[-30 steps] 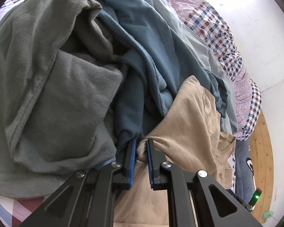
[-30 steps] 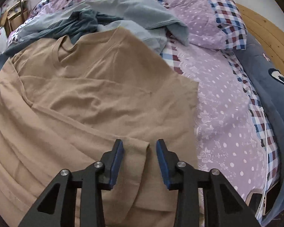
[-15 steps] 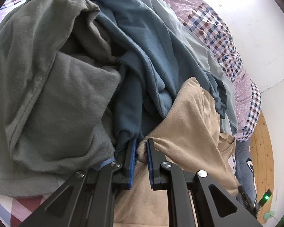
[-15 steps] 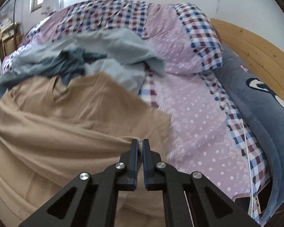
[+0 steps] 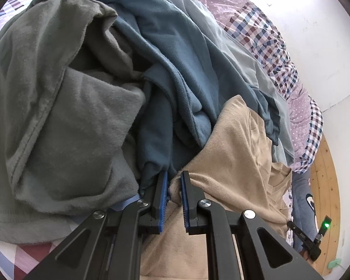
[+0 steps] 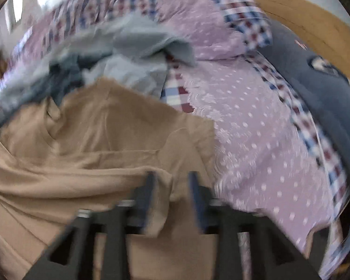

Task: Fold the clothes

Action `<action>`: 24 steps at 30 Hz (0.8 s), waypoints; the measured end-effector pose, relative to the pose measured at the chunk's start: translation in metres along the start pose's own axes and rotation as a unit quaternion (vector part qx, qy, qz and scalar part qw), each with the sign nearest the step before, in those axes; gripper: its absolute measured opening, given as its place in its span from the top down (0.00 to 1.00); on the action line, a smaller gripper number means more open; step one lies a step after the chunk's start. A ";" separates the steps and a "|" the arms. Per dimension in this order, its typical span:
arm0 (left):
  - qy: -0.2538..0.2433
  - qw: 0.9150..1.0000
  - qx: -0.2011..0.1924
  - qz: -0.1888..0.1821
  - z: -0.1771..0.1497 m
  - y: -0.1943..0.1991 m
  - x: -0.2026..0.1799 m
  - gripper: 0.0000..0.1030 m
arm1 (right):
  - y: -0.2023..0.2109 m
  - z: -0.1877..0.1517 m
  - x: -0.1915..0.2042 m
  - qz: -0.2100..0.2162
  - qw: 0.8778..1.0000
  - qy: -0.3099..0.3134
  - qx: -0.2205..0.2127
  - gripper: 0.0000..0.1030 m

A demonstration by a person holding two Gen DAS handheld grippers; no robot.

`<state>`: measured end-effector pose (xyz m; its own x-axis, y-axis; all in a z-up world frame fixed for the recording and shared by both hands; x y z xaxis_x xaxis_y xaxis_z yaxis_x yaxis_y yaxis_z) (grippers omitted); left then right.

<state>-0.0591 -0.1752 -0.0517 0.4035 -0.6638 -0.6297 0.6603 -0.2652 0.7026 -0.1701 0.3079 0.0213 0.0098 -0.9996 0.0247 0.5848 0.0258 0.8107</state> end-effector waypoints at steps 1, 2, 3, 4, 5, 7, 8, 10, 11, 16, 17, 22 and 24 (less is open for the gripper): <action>0.001 1.000 0.000 -0.001 0.000 0.000 0.000 0.89 | 0.006 -0.004 -0.004 0.010 1.000 -0.011 -0.007 0.49; 0.002 1.000 0.000 -0.001 0.000 0.000 0.000 0.89 | 0.011 -0.009 -0.008 0.018 1.000 -0.020 -0.009 0.49; 0.002 1.000 0.000 -0.001 0.000 0.000 0.000 0.89 | 0.014 -0.015 -0.010 0.028 0.999 -0.029 -0.009 0.49; 0.002 1.000 -0.001 -0.001 0.000 0.000 0.000 0.89 | 0.016 -0.021 -0.010 0.041 0.999 -0.035 -0.007 0.49; 0.001 1.000 -0.001 0.000 0.000 0.000 -0.001 0.89 | 0.016 -0.027 -0.008 0.050 0.998 -0.032 -0.002 0.49; 0.002 1.000 -0.001 0.000 -0.001 0.000 -0.001 0.89 | 0.011 -0.038 -0.001 0.048 0.999 -0.007 0.011 0.49; 0.002 1.000 -0.001 -0.001 -0.001 0.000 -0.001 0.89 | 0.008 -0.044 0.002 0.045 0.999 0.007 0.018 0.49; 0.002 1.000 -0.001 -0.001 -0.001 0.000 -0.001 0.89 | 0.001 -0.049 0.008 0.046 0.998 0.020 0.026 0.49; 0.002 1.000 -0.001 -0.001 -0.001 -0.001 -0.001 0.89 | -0.003 -0.050 0.010 0.047 0.998 0.024 0.029 0.49; 0.002 1.000 -0.002 0.000 -0.001 -0.001 0.000 0.89 | -0.027 -0.040 0.033 0.041 0.996 0.068 0.047 0.54; 0.003 1.000 -0.002 0.000 0.000 -0.001 0.000 0.89 | -0.028 -0.034 0.037 0.043 0.995 0.072 0.050 0.55; 0.004 1.000 -0.002 0.000 0.000 0.000 0.001 0.89 | -0.003 -0.007 0.039 0.105 0.993 0.037 0.034 0.54; 0.005 1.000 -0.001 -0.001 0.000 -0.001 0.001 0.89 | 0.003 -0.004 0.032 0.120 0.992 0.020 0.038 0.53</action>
<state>-0.0594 -0.1758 -0.0526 0.4081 -0.6560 -0.6349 0.6627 -0.2654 0.7003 -0.1647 0.2761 0.0218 0.1750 -0.9641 0.1996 0.4988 0.2617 0.8263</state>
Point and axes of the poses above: each gripper's, at about its wrist camera, not at the fingertips, and y roughly against the way its jaws point, x to its left, z to its top, the point moved 7 cm from there along -y, roughly the way its jaws point, and after that the axes turned 3 degrees about -z, right-handed, at the moved point
